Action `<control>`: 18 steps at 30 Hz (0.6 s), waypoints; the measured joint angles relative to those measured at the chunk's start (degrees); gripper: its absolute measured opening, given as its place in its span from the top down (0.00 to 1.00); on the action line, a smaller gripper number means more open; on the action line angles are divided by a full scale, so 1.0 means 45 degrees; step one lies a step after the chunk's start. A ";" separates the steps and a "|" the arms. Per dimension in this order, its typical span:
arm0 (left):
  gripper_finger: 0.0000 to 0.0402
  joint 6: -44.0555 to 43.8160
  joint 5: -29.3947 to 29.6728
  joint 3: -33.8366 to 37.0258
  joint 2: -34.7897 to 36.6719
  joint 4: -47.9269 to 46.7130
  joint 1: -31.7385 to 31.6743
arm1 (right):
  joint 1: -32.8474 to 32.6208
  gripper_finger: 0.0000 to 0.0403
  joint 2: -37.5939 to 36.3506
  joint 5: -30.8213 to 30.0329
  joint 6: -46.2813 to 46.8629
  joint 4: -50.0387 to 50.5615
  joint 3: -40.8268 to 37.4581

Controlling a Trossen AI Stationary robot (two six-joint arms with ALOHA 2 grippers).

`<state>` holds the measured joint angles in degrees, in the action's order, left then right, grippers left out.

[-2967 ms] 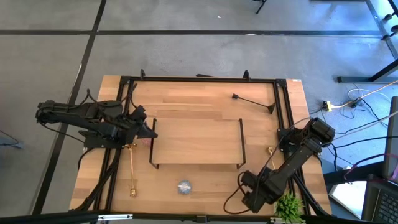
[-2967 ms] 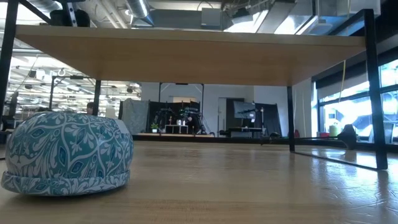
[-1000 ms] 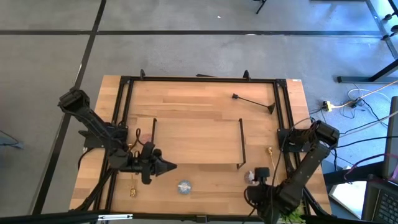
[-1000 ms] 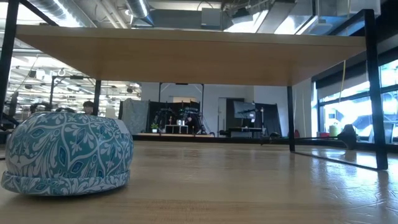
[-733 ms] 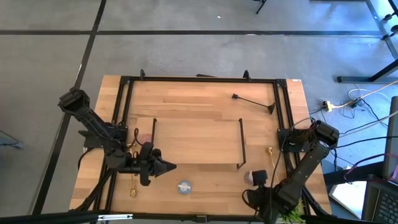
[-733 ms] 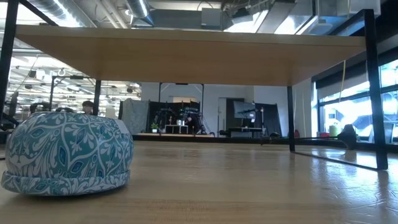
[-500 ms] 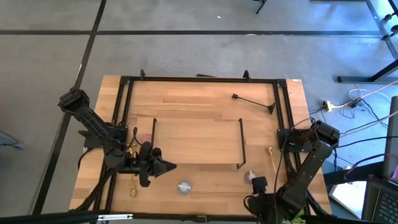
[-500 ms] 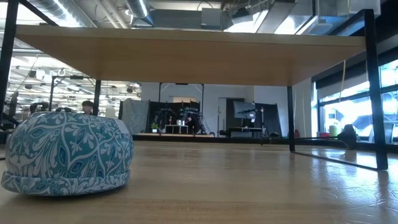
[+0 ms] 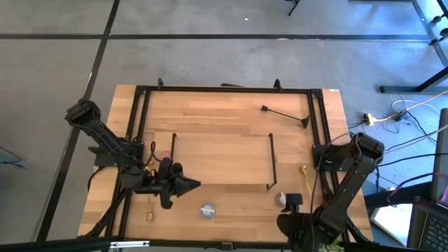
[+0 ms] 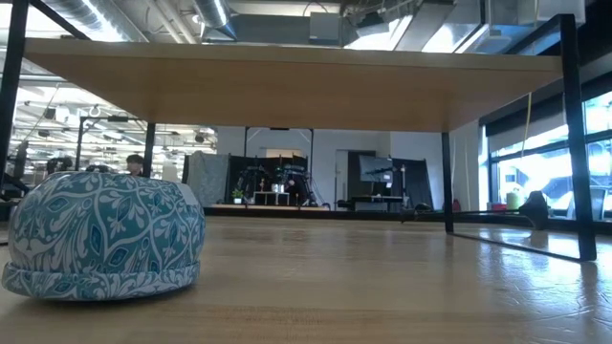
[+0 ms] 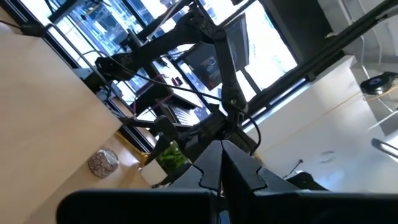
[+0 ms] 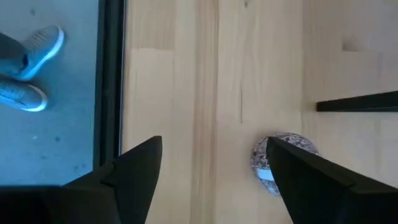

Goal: Pick & Place candle stick holders
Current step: Put the red scented candle on the shelf

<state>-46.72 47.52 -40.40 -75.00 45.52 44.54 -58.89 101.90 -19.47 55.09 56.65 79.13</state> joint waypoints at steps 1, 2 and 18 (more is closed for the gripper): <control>0.99 -0.0011 0.0043 0.0000 0.0000 -0.0062 -0.0054 | 0.0005 0.28 -0.0269 0.0020 0.0056 -0.0400 -0.0421; 0.99 -0.0060 0.0075 0.0000 0.0000 -0.0129 -0.0127 | 0.0005 0.29 -0.0538 0.0068 0.0205 -0.0761 -0.0879; 0.99 -0.0632 -0.0496 0.0000 0.0000 -0.0170 -0.1337 | -0.0015 0.42 -0.2635 -0.1204 0.0872 -0.2167 -0.5740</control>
<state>-49.56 45.28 -40.40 -75.00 44.75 38.52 -58.96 90.04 -24.88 59.01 46.90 53.30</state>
